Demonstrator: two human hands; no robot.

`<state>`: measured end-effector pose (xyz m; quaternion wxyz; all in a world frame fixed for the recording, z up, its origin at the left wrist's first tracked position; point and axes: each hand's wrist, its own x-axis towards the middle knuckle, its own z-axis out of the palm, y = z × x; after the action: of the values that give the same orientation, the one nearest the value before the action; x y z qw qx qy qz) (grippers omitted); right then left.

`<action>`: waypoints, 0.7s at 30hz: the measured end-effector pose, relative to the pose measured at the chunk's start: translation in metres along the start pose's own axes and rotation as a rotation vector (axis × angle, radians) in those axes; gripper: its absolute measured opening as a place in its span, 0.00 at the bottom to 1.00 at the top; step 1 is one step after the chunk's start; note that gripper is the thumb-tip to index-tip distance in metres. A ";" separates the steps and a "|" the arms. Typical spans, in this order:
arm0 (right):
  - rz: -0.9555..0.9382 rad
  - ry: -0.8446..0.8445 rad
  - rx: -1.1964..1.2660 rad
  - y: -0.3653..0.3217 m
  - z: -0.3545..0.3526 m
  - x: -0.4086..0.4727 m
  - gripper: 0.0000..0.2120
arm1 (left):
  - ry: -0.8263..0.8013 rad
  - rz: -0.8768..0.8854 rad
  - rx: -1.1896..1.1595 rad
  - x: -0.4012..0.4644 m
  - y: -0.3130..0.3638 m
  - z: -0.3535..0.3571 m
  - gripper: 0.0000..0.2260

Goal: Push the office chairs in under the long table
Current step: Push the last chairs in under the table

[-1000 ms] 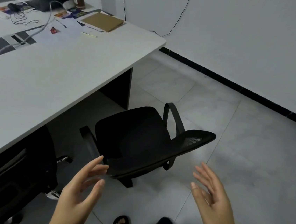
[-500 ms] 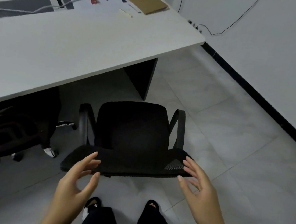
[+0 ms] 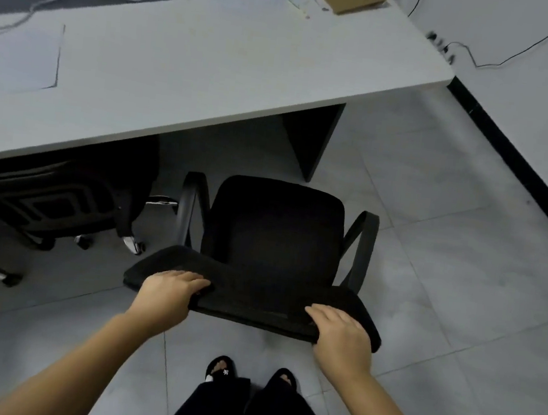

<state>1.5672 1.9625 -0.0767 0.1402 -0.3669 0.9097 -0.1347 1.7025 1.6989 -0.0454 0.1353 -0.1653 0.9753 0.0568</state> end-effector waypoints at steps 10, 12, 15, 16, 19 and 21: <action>-0.138 -0.030 -0.047 0.047 -0.026 0.075 0.26 | -0.003 -0.141 -0.119 0.039 0.024 0.003 0.22; -0.138 -0.040 -0.057 0.051 -0.032 0.092 0.25 | 0.000 -0.161 -0.134 0.049 0.023 0.000 0.22; -0.158 -0.032 -0.049 0.050 -0.037 0.121 0.24 | 0.013 -0.194 -0.125 0.065 0.017 -0.007 0.22; -0.169 -0.031 -0.033 0.048 -0.037 0.132 0.22 | 0.019 -0.206 -0.122 0.071 0.012 -0.010 0.22; -0.218 -0.036 -0.028 0.034 -0.039 0.165 0.21 | 0.024 -0.234 -0.112 0.090 -0.011 -0.017 0.22; -0.238 -0.072 -0.045 0.026 -0.037 0.189 0.21 | 0.020 -0.245 -0.100 0.105 -0.030 -0.024 0.21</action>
<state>1.4065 1.8525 -0.0813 0.1477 -0.4798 0.8569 -0.1167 1.6113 1.6352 -0.0540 0.1229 -0.2901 0.9451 0.0866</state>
